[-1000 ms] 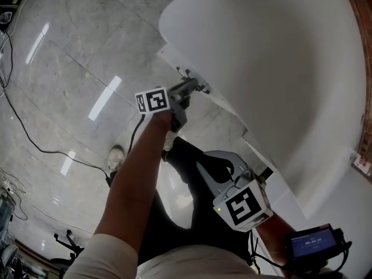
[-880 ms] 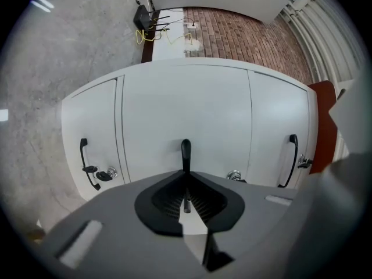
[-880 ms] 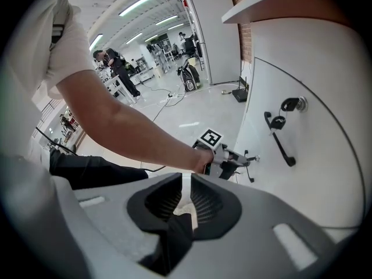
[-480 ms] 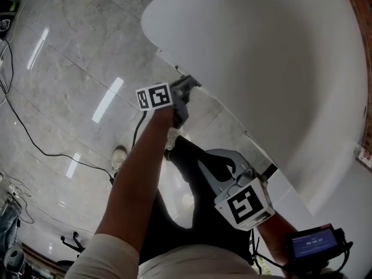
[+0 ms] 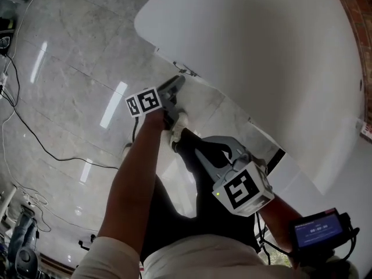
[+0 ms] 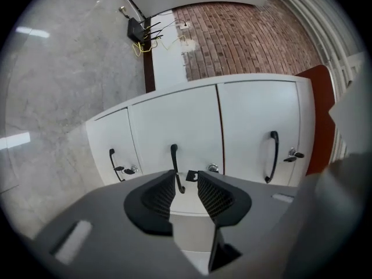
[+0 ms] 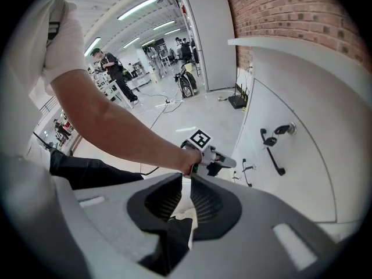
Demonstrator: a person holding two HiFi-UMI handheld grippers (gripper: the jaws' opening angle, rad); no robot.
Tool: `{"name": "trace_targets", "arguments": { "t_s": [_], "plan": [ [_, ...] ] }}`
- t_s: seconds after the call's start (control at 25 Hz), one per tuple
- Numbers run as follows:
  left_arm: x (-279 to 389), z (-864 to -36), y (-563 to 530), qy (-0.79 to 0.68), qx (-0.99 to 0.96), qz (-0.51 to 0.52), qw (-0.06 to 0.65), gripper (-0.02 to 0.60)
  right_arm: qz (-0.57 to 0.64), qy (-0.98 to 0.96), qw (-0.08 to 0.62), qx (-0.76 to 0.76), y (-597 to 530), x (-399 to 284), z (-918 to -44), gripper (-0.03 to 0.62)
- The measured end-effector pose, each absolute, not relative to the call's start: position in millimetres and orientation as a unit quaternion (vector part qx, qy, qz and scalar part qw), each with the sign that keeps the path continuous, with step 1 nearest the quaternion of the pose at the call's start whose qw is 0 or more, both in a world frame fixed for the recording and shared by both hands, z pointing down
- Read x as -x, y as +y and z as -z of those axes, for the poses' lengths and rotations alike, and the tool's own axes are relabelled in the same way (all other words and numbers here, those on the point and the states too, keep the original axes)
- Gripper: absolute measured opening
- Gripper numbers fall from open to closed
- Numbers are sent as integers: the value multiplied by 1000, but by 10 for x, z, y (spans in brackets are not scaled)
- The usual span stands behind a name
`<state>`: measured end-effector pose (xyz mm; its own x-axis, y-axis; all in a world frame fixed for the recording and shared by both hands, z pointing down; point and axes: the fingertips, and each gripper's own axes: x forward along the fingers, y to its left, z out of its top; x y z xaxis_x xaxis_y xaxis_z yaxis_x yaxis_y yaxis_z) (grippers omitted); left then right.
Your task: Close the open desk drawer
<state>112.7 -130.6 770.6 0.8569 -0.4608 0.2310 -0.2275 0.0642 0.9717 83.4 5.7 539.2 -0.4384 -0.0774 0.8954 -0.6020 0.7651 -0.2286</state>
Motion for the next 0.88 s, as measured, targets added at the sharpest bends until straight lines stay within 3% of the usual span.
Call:
{"name": "trace_targets", "arguments": {
  "t_s": [0.68, 0.88],
  "plan": [
    [-381, -6807, -842, -230, -735, 22, 637, 107, -235, -848, 414, -233, -95, -625, -5327, 44],
    [-212, -5880, -652, -215, -761, 24, 612, 53, -220, -853, 401, -253, 47, -481, -4699, 34]
  ]
}}
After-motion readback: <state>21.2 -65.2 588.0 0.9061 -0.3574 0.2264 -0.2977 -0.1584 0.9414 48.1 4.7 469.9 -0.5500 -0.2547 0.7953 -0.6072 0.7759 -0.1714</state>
